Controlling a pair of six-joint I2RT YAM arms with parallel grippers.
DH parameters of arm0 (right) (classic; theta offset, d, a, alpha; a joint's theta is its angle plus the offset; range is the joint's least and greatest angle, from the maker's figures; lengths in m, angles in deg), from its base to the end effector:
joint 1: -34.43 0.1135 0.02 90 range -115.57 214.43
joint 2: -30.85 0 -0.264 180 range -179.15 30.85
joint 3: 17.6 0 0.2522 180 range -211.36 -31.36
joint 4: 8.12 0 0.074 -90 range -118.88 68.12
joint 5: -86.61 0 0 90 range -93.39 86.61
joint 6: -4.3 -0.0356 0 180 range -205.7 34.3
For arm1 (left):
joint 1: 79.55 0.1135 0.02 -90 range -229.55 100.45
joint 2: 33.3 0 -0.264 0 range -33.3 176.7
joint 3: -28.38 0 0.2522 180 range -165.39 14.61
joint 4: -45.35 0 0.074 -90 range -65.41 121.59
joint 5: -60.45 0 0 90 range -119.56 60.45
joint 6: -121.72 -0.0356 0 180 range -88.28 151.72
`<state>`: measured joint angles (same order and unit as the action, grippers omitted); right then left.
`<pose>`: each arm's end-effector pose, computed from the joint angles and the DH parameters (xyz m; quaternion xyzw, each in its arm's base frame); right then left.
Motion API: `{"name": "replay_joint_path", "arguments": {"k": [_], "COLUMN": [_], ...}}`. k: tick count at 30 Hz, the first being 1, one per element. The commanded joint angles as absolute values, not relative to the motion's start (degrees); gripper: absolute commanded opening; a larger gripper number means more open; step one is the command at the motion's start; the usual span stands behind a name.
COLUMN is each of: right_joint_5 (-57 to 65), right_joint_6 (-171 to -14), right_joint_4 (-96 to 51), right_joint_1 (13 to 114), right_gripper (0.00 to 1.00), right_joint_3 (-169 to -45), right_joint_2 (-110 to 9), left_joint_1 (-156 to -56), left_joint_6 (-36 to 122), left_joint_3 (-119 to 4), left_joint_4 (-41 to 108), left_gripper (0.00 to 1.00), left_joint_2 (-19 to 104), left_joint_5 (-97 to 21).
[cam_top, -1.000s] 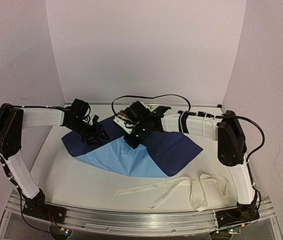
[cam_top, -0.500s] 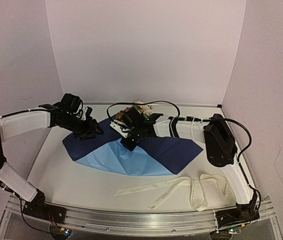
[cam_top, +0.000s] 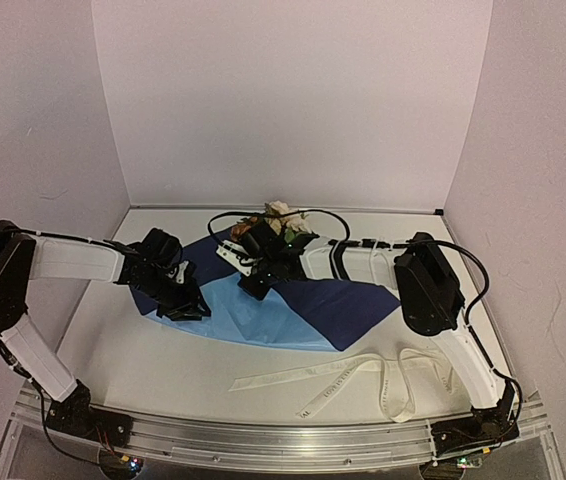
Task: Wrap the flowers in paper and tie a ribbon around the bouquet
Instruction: Press the fold line of the 1/4-folded wrapping paper.
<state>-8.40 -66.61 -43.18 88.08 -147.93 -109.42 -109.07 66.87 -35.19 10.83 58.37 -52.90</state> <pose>0.3278 0.4402 0.1613 -0.5339 0.7531 0.0750 0.3771 0.2534 -0.1597 0.1639 0.0011 0.9527 -0.2901 0.0907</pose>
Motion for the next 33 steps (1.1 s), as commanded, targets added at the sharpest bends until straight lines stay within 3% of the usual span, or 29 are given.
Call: {"name": "replay_joint_path", "arguments": {"k": [1,5,9,14,20,28,33], "right_joint_5": [-10.5,-10.8,-11.2,-10.8,-7.9,6.1,12.1], "right_joint_6": [-65.0,-65.8,-68.3,-74.3,-85.5,-106.6,-113.0], "right_joint_4": [-41.1,-40.9,-41.0,-45.4,-53.1,-61.0,-61.2], "right_joint_1": [87.7,87.5,87.4,87.4,87.3,84.2,82.4], "right_gripper": [0.0,0.04,0.28,0.68,0.97,0.98,0.89], "right_joint_3": [-149.6,-148.9,-147.2,-143.3,-132.0,-118.3,-113.4], "right_joint_2": [-109.4,-108.7,-106.7,-99.6,-86.2,-73.8,-72.8], "left_joint_1": [-109.0,-109.0,-109.0,-109.0,-109.0,-109.0,-109.0], "left_joint_6": [68.0,69.0,70.1,72.2,74.4,76.4,76.5], "left_joint_3": [-35.1,-34.6,-34.5,-33.7,-32.4,-30.4,-30.1], "left_joint_4": [14.2,15.1,15.0,15.2,15.4,16.5,16.6], "left_gripper": [0.25,0.21,0.18,0.17,0.15,0.16,0.15], "left_joint_2": [60.4,63.1,64.4,65.6,65.3,64.1,64.0], "left_joint_5": [-50.9,-50.3,-48.9,-48.1,-47.0,-46.8,-46.9]}}
